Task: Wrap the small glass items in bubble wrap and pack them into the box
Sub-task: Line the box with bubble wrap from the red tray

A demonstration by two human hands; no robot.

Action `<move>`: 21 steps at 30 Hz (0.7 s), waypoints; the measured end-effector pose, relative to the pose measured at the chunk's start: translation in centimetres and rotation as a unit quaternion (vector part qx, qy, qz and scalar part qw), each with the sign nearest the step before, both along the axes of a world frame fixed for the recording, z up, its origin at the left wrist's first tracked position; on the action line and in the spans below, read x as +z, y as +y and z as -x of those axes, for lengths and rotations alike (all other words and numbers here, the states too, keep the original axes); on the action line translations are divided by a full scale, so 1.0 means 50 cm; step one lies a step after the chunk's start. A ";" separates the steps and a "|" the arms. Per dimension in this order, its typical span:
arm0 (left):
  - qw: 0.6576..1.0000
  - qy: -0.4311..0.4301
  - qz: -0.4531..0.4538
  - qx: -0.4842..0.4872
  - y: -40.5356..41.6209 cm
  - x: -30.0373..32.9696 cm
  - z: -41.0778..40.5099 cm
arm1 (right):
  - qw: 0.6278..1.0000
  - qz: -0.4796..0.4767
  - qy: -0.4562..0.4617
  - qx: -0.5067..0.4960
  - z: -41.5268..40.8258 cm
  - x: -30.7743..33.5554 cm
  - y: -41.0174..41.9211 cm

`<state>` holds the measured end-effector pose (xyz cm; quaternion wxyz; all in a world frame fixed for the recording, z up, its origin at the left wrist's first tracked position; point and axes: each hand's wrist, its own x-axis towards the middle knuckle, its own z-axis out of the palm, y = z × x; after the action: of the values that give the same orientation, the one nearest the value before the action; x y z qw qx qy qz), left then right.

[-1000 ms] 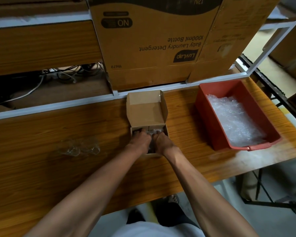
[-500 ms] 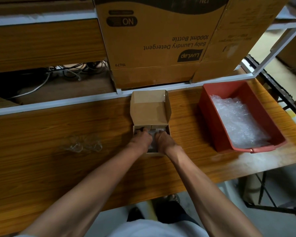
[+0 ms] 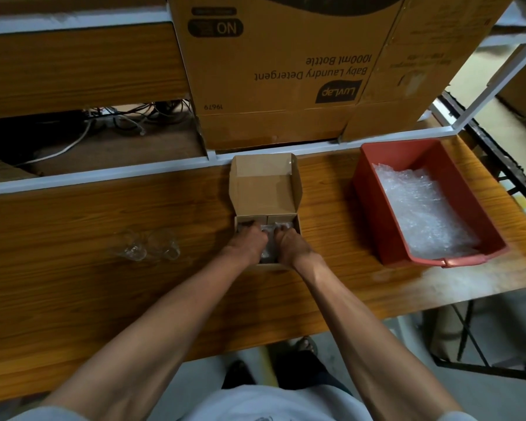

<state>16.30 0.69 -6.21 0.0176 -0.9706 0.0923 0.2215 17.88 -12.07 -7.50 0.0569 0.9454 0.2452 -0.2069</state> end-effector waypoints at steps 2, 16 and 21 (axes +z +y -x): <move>1.000 0.010 -0.010 -0.004 -0.002 0.001 -0.002 | 0.997 -0.054 -0.054 0.018 0.006 0.000 0.006; 0.994 -0.019 0.106 0.033 0.009 0.012 0.000 | 0.986 -0.114 0.045 -0.115 -0.008 0.025 0.003; 0.951 -0.070 0.275 0.126 0.030 0.042 -0.001 | 0.924 -0.300 0.014 -0.238 -0.005 0.071 -0.099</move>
<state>16.37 2.18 -4.11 -0.2718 -0.9546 0.0252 0.1194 18.13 -17.01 -3.97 -0.2837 0.9458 0.0641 -0.1442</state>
